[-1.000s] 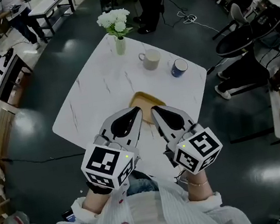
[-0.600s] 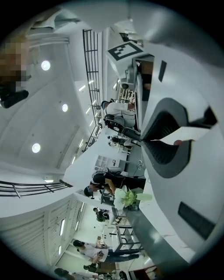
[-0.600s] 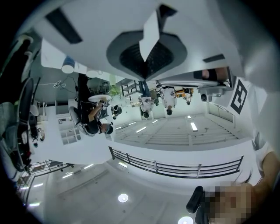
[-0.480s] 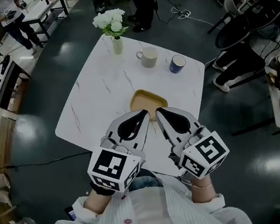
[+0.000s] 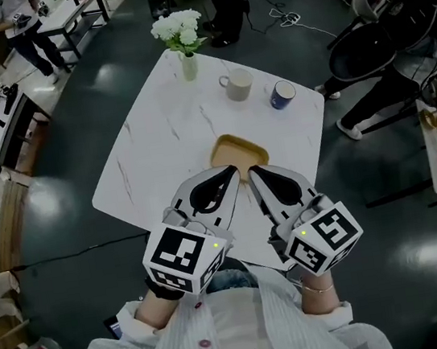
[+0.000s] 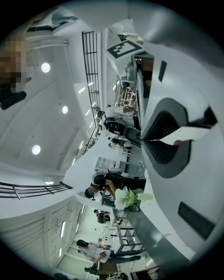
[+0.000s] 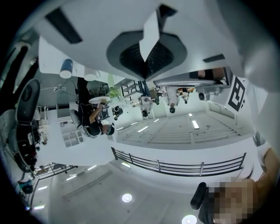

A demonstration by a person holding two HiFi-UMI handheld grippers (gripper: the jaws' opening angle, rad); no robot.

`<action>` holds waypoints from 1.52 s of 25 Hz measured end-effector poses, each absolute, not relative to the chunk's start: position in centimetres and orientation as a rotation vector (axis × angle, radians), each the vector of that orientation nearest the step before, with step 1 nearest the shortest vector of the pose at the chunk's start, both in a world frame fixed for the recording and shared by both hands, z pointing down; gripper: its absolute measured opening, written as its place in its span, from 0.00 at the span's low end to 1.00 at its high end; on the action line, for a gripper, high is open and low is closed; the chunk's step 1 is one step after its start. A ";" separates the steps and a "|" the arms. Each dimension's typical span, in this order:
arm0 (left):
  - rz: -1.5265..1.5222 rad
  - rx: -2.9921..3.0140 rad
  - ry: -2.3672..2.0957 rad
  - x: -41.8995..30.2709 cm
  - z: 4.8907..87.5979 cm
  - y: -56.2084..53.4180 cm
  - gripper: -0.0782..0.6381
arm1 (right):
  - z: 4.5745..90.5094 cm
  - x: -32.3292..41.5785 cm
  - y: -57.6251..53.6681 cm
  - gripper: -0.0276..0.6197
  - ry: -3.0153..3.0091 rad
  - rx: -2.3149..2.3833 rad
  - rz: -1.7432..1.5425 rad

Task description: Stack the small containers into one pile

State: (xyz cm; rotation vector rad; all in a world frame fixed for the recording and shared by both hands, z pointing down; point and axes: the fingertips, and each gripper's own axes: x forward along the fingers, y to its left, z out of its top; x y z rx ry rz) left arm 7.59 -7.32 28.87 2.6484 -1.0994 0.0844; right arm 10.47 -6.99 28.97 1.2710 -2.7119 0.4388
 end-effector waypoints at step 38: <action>0.166 2.714 -1.069 6.6 29.2 -8.8 0.13 | 29.4 10.6 -6.2 0.06 -2.669 1.256 0.420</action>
